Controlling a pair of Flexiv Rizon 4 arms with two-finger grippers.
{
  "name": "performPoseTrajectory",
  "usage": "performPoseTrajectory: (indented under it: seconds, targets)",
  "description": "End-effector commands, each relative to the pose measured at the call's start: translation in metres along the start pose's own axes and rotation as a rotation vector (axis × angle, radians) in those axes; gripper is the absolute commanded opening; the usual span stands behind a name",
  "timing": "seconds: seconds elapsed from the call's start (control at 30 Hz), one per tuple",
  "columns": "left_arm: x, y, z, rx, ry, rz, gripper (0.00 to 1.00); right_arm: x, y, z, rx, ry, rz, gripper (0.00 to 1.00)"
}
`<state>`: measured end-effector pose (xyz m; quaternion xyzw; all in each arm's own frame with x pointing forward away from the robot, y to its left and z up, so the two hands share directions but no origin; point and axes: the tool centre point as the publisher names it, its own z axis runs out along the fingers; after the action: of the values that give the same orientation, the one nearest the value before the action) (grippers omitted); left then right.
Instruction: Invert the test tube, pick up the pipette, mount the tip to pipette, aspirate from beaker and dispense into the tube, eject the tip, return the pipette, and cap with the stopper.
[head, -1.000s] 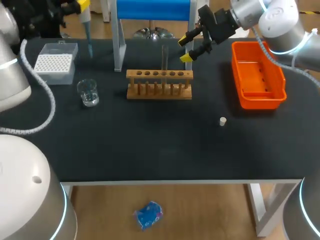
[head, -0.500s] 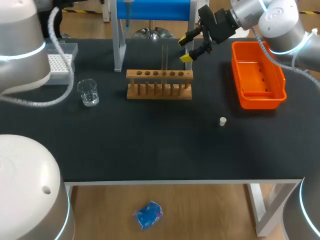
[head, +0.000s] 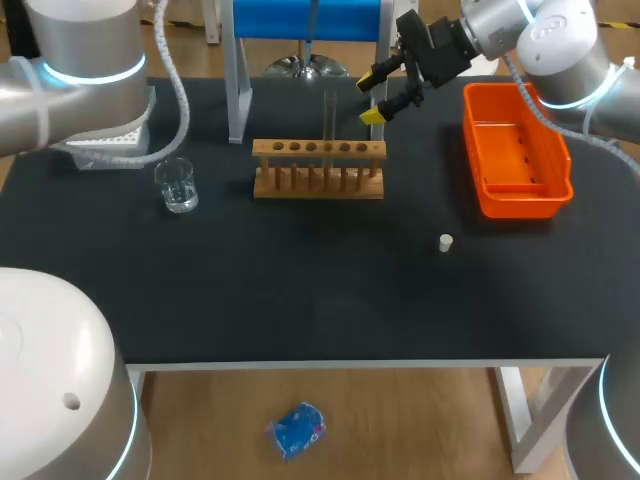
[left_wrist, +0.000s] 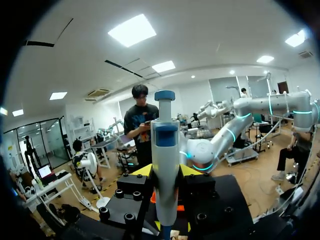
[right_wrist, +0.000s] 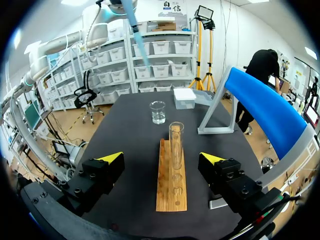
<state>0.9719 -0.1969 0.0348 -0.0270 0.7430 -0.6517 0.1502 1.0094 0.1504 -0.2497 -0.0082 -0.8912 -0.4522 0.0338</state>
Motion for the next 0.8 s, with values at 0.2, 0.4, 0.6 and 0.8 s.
performPoseTrajectory:
  seconds: [0.2,0.4,0.6,0.8]
  targets:
    - [-0.022,0.012,0.018,0.033,0.014,-0.037,0.00,-0.001,0.000,0.000,0.001,0.002,0.000,1.00]
    - [-0.028,0.021,0.021,0.049,0.013,-0.076,0.00,-0.001,0.000,0.000,0.001,0.002,0.000,1.00]
    - [-0.030,0.027,0.026,0.054,0.012,-0.094,0.00,-0.001,0.000,0.000,0.001,0.002,0.000,1.00]
    - [-0.031,0.036,0.034,0.057,0.008,-0.118,0.00,-0.001,0.000,0.000,0.001,0.002,0.000,1.00]
